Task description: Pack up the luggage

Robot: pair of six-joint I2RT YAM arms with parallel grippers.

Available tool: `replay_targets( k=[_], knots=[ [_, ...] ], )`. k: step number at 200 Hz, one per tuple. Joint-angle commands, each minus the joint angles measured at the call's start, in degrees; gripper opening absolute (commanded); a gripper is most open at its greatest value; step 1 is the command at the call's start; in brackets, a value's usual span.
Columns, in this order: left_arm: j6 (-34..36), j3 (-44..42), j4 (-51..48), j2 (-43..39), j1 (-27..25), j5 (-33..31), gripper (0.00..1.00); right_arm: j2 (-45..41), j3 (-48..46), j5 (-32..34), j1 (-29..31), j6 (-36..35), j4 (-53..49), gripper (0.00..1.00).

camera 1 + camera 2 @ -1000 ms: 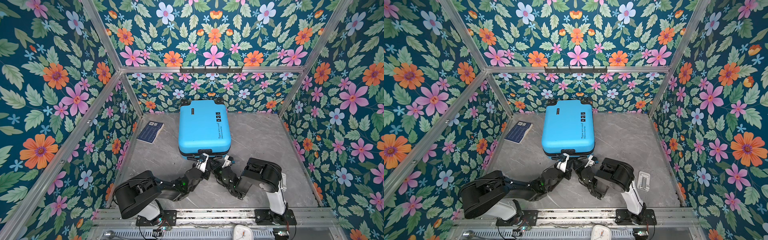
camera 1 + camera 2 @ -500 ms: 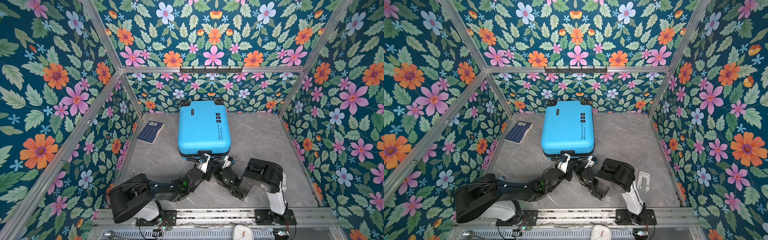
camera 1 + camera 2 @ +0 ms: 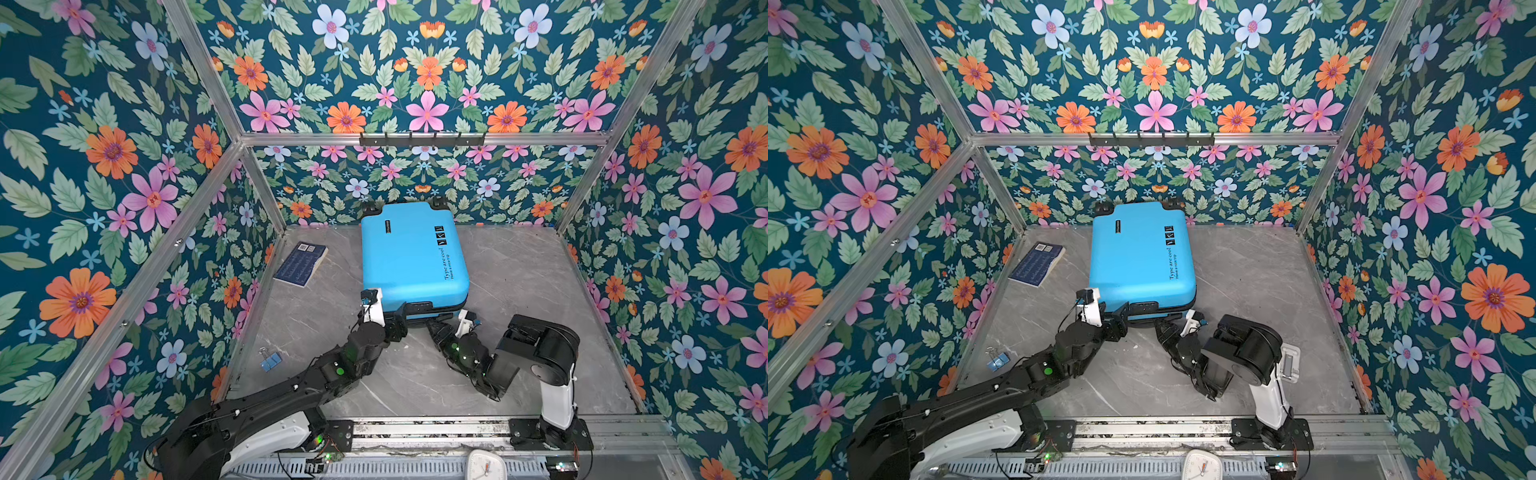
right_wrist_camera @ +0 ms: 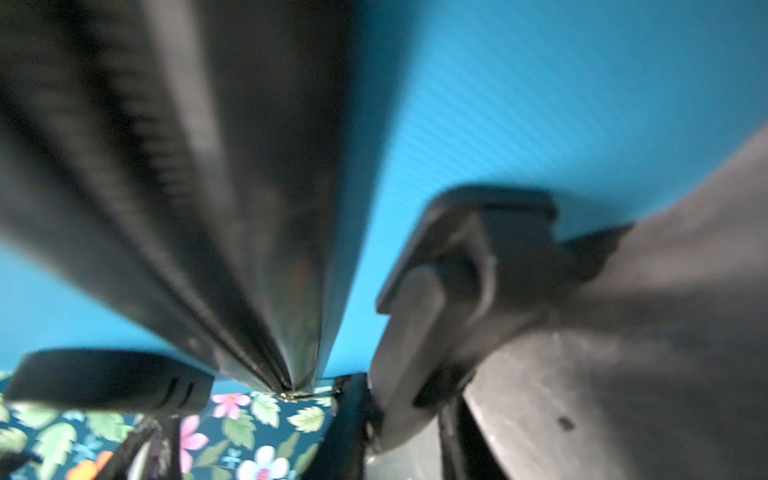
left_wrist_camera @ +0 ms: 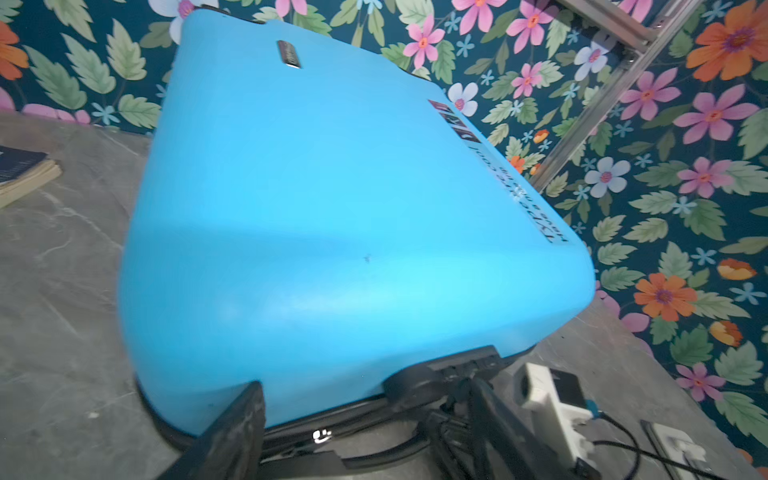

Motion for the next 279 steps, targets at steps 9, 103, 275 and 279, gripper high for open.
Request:
replay_targets(
  k=[9, 103, 275, 279],
  knots=[
    [-5.2, -0.4, -8.4, -3.9, 5.5, -0.1, 0.80, -3.2, -2.1, -3.9, -0.6, -7.9, -10.3, 0.48],
    [-6.9, -1.9, -7.3, -4.1, 17.9, 9.4, 0.83, -29.6, 7.9, -6.8, 4.1, -32.1, -50.8, 0.49],
    [2.9, -27.5, 21.9, -13.3, 11.0, 10.3, 0.67, -2.1, 6.6, 5.9, 4.3, 4.7, -9.6, 0.55],
    [3.0, -27.8, 23.3, -12.3, 10.9, 10.3, 0.67, -0.6, 6.8, 5.8, 4.3, 4.9, -7.2, 0.54]
  ],
)
